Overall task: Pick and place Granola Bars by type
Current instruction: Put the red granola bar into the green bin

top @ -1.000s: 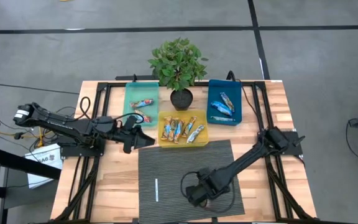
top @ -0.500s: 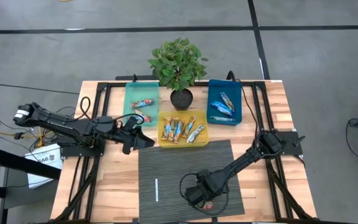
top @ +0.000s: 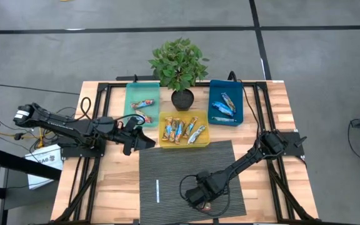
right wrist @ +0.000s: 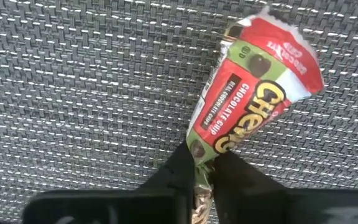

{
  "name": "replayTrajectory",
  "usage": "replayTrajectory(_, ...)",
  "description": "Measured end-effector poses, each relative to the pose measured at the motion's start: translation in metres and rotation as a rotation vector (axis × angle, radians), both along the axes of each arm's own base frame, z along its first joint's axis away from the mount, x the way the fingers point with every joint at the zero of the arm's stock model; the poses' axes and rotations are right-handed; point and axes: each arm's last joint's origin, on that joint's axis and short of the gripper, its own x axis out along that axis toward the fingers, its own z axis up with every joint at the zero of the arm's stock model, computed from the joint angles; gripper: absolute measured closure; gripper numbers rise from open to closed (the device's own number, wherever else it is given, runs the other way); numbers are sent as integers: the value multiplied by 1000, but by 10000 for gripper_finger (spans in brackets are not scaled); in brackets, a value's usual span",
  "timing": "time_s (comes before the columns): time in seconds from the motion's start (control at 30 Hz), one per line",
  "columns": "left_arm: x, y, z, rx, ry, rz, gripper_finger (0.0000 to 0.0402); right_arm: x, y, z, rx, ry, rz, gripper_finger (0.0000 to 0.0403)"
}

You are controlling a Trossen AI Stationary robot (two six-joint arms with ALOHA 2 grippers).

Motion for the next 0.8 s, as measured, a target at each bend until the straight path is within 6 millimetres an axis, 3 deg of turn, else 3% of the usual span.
replayTrajectory(0.3, 0, -1, 0, -1, 1, -20, 262, 8, -1, 6, -20, -116, -34, 385)
replayTrajectory(0.57, 0, -1, 0, -1, 4, -19, 262, 28, -13, 38, -115, -432, -81, 394)
replayTrajectory(0.8, 0, 0, -1, 0, 9, -15, 262, 50, -36, 67, -213, -614, -41, 389)
